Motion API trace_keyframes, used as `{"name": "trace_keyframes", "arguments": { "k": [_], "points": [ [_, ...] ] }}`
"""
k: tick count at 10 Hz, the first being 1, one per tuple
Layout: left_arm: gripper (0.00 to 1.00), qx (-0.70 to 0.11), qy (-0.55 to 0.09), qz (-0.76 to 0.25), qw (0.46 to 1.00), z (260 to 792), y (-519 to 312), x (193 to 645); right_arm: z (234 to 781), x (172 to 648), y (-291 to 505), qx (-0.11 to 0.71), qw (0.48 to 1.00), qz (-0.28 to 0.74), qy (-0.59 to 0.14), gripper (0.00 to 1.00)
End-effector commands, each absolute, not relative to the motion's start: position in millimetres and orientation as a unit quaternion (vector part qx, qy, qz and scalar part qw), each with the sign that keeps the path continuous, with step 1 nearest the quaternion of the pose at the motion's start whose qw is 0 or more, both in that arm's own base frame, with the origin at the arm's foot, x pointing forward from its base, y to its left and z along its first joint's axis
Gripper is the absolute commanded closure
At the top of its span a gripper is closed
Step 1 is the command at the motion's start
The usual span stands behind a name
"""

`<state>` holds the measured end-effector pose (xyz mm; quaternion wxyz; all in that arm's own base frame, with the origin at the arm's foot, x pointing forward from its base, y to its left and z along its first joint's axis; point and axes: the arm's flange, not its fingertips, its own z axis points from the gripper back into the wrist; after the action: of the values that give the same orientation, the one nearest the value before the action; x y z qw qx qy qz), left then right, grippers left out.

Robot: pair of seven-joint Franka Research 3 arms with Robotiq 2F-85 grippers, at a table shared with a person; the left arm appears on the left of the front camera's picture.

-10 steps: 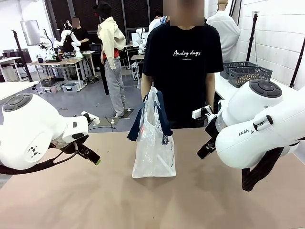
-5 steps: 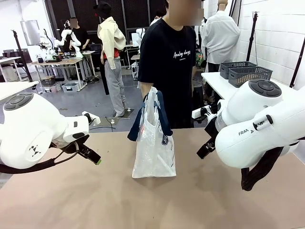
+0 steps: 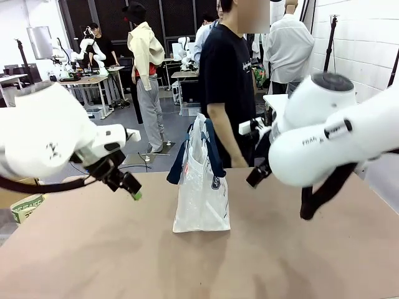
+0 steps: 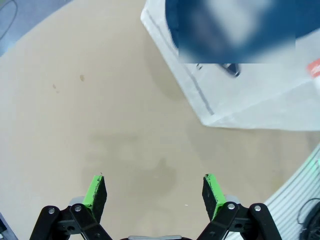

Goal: Transfer purchased items from the store into the shopping bag.
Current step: Open the Reusable shopping bag in the center of the table.

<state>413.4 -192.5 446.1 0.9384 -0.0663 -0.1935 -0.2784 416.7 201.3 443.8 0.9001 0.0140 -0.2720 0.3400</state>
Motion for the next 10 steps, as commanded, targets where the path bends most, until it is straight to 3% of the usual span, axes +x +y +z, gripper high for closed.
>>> {"name": "trace_keyframes", "arguments": {
  "k": [1, 6, 8, 10],
  "points": [
    [0.00, -0.076, -0.201, -0.262, 0.941, 483, -212, 433, 491, 441, 225, 0.017, 0.912, 0.330, -0.245, 0.00],
    [0.00, -0.100, -0.201, -0.265, 0.938, 547, -266, 480, 578, 517, 261, 0.016, 0.926, 0.297, -0.232, 0.00],
    [0.00, -0.102, -0.212, -0.307, 0.922, 553, -272, 484, 575, 523, 254, 0.020, 0.912, 0.328, -0.247, 0.00],
    [0.00, -0.103, -0.213, -0.277, 0.931, 548, -267, 475, 584, 514, 256, 0.033, 0.922, 0.303, -0.240, 0.00]
  ]
}}
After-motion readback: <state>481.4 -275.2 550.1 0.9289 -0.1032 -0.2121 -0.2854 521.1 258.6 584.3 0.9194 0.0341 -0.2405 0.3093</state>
